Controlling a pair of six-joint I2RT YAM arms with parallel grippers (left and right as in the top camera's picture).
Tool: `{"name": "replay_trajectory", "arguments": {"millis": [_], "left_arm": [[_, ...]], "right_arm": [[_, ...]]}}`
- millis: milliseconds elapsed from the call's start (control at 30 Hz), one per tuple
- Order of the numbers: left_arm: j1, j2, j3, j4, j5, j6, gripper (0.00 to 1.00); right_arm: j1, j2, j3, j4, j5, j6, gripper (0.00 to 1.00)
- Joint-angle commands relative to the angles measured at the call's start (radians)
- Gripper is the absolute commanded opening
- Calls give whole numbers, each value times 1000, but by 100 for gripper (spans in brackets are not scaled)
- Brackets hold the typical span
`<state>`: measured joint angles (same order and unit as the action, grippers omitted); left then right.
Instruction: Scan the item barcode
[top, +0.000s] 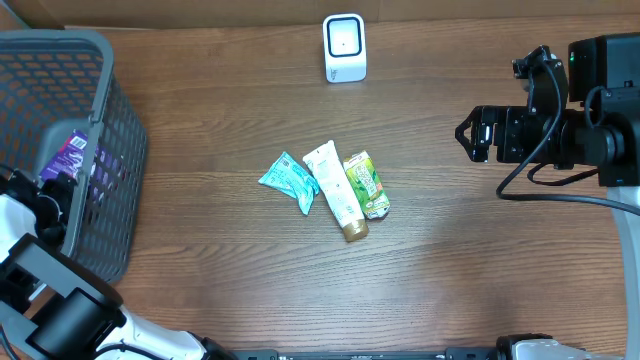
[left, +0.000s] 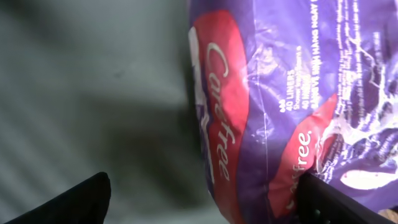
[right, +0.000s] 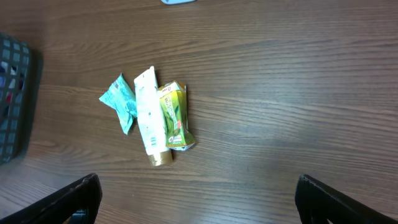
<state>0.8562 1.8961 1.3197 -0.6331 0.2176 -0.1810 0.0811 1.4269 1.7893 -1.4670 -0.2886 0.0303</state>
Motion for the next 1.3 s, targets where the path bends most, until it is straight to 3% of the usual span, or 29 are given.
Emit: {"name": "replay_trajectory", "arguments": {"millis": [0, 133, 267, 300, 500, 633, 900, 1133, 1167, 1200, 1233, 1267], "left_arm": [[-61, 2, -63, 55, -18, 19, 86], [-117, 2, -84, 118, -21, 54, 81], [-143, 2, -109, 171, -60, 54, 10], [-143, 3, -109, 171, -69, 53, 4], [-137, 1, -99, 142, -94, 53, 4], [-121, -25, -14, 10, -93, 27, 4], [-101, -223, 292, -298, -107, 27, 4], [-97, -354, 315, -354, -152, 28, 4], [-97, -356, 315, -370, -154, 27, 4], [-97, -353, 314, -381, -156, 27, 34], [-97, -349, 310, -385, -163, 27, 74], [-97, -337, 296, -383, -177, 27, 100]], "right_arm": [[6, 0, 5, 3, -6, 0, 100], [6, 1, 5, 3, -6, 20, 100], [6, 1, 5, 3, -14, 25, 100], [6, 1, 5, 2, -14, 25, 100], [6, 1, 5, 4, -13, 25, 100], [6, 1, 5, 3, -13, 25, 100], [6, 1, 5, 3, -13, 25, 100], [6, 1, 5, 6, -13, 25, 100], [6, 1, 5, 7, -13, 25, 100], [6, 1, 5, 7, -13, 25, 100], [6, 1, 5, 7, -13, 25, 100], [6, 1, 5, 7, -13, 25, 100]]}}
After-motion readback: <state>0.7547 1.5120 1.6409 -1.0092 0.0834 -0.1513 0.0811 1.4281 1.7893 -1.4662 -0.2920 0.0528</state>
